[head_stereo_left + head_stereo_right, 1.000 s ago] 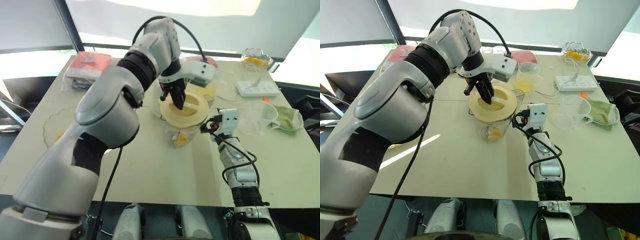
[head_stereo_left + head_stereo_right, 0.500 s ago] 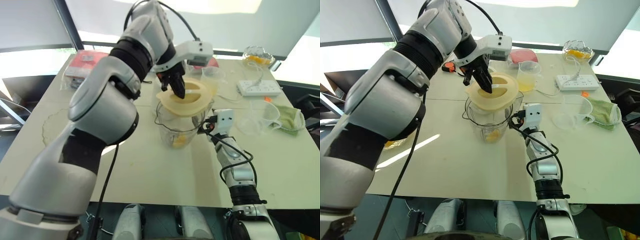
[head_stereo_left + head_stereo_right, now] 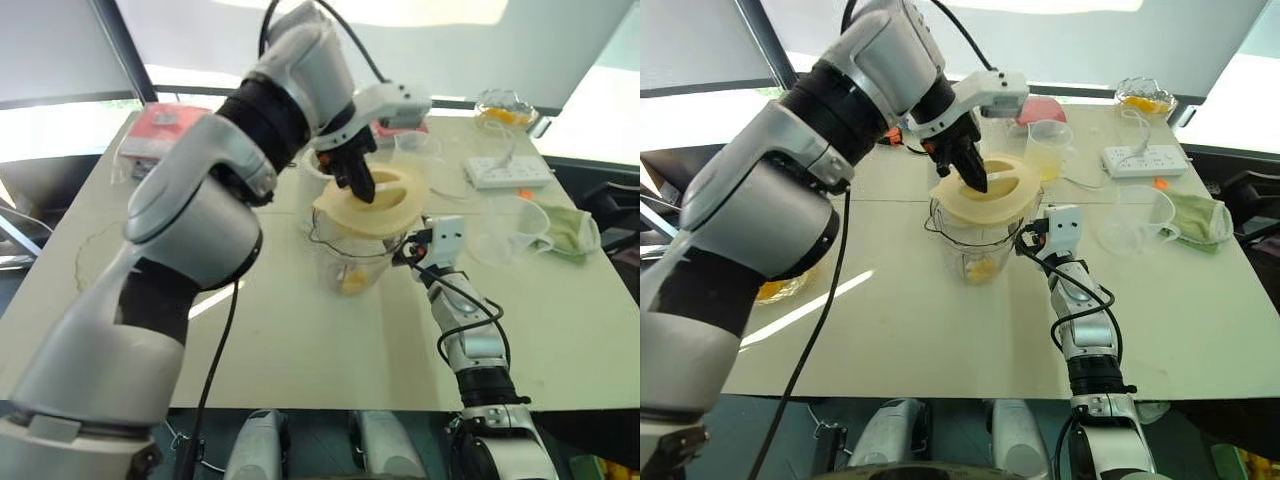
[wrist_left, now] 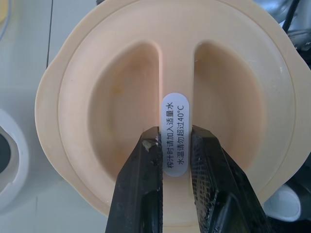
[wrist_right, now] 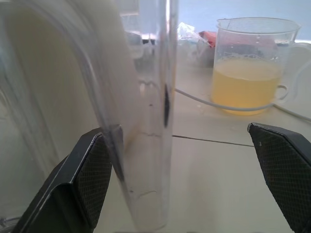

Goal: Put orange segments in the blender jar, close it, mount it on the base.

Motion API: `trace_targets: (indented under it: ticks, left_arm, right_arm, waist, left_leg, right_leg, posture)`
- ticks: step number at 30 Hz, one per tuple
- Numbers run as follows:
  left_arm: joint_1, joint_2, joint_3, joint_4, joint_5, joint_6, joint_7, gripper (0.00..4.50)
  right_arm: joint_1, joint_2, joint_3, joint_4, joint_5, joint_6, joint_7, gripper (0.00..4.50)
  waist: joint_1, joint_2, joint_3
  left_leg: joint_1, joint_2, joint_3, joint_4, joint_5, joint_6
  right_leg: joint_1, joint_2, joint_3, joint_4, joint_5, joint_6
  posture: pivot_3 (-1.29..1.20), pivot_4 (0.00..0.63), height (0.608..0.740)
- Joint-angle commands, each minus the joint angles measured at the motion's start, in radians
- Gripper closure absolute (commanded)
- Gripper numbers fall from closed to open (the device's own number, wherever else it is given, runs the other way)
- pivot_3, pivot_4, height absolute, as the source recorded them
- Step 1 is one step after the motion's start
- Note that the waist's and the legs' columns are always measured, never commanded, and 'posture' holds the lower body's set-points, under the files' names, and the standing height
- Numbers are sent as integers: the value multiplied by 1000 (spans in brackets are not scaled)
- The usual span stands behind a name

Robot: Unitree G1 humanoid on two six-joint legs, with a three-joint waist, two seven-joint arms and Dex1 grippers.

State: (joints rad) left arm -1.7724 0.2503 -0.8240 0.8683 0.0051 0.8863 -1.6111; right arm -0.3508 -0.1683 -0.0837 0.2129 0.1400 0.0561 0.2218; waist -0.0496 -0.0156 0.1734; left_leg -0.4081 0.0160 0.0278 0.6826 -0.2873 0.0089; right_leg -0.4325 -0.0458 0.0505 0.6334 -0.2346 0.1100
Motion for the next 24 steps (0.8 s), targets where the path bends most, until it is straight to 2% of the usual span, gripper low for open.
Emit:
trace_targets:
  ticks: [1,8,15,21,24]
  left_arm:
    - [2,70,-79,-142,-57,70,-3,4260]
    - [42,166,-191,-326,-127,157,-3,4260]
    - [116,201,-239,-445,-98,223,-3,4260]
    - [143,80,-138,-298,-21,211,118,4260]
    - [136,48,-108,-242,2,201,126,4260]
  right_arm:
    - [-25,5,1,-4,-3,-29,1,0]
    - [-32,8,5,6,-6,-37,-1,0]
    - [-31,8,13,-1,-24,-43,-13,0]
    - [-31,11,14,-8,-25,-47,-23,0]
    - [-30,11,16,-8,-24,-48,-24,0]
  waist:
    - [1,2,1]
    - [4,3,1]
    - [4,4,0]
    - [5,3,0]
    - [2,4,-1]
  left_leg:
    - [0,0,0,0,0,0]
    - [0,0,0,0,0,0]
    - [4,0,0,0,0,0]
    - [18,0,0,0,0,0]
    - [19,-1,0,1,0,0]
  right_leg:
    - [0,0,0,1,0,0]
    - [-1,0,0,2,0,0]
    - [3,0,0,2,0,0]
    - [19,0,0,1,-3,-4]
    - [19,0,1,-1,-3,-4]
  posture:
    - [0,150,740]
    - [0,150,740]
    - [0,150,740]
    - [0,150,740]
    - [0,150,740]
